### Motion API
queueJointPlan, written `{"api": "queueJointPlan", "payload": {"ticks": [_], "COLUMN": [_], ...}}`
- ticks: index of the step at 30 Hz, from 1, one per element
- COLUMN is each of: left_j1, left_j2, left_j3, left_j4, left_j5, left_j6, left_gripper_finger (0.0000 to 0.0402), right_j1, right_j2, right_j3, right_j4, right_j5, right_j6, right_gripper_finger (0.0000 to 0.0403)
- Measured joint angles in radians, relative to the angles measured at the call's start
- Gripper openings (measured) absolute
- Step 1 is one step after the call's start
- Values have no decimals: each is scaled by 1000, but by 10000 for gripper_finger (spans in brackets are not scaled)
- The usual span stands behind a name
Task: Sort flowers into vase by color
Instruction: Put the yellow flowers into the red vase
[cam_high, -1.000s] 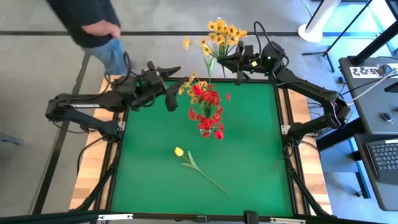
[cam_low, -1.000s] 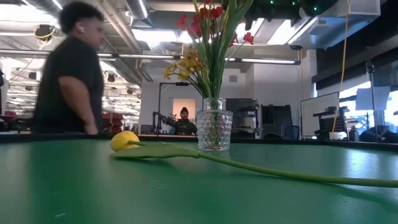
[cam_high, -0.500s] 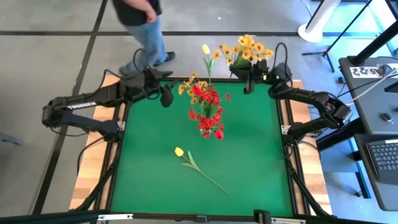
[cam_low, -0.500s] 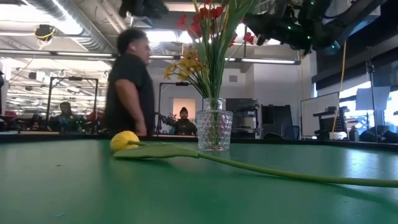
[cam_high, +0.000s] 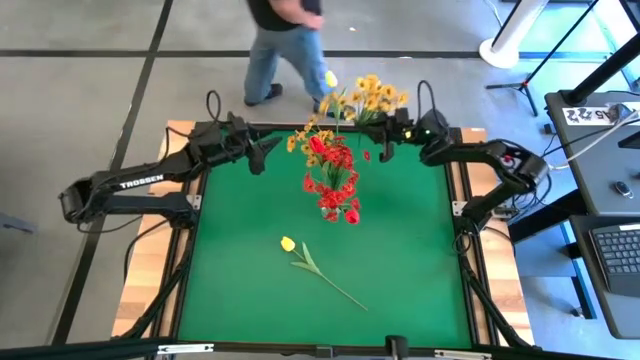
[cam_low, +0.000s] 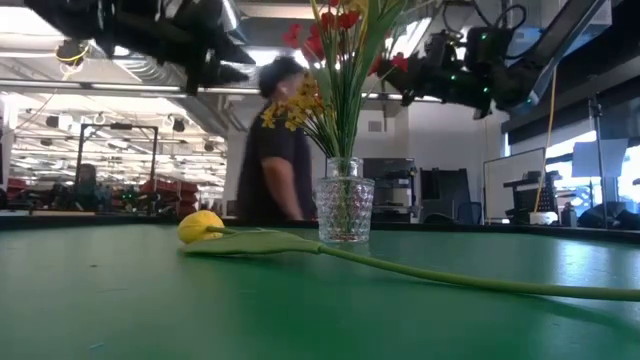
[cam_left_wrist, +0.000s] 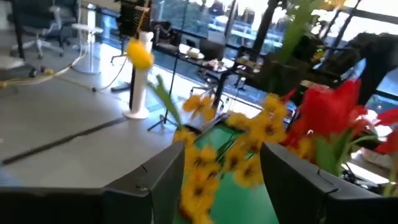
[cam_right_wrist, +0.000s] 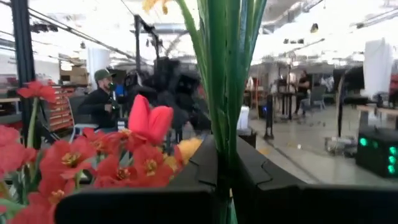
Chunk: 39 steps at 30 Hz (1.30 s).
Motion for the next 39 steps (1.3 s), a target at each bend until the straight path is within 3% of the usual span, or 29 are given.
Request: {"api": "queueJointPlan", "payload": {"ticks": [6, 10, 22, 39], "left_j1": [20, 20, 15, 15], "left_j2": [12, 11, 12, 12], "left_j3": [-104, -114, -114, -114], "left_j4": [144, 146, 146, 144], "left_j5": [4, 4, 23, 22], "left_j6": [-50, -60, -68, -69], "left_gripper_finger": [203, 203, 203, 204], "right_j1": [15, 15, 17, 24], "right_j2": [108, 174, 361, 475], "right_j3": [0, 27, 159, 163], "right_j4": [134, 179, 175, 165], "right_j5": [86, 130, 121, 148], "right_j6": [-9, -18, 23, 79], "right_gripper_finger": [14, 14, 14, 22]}}
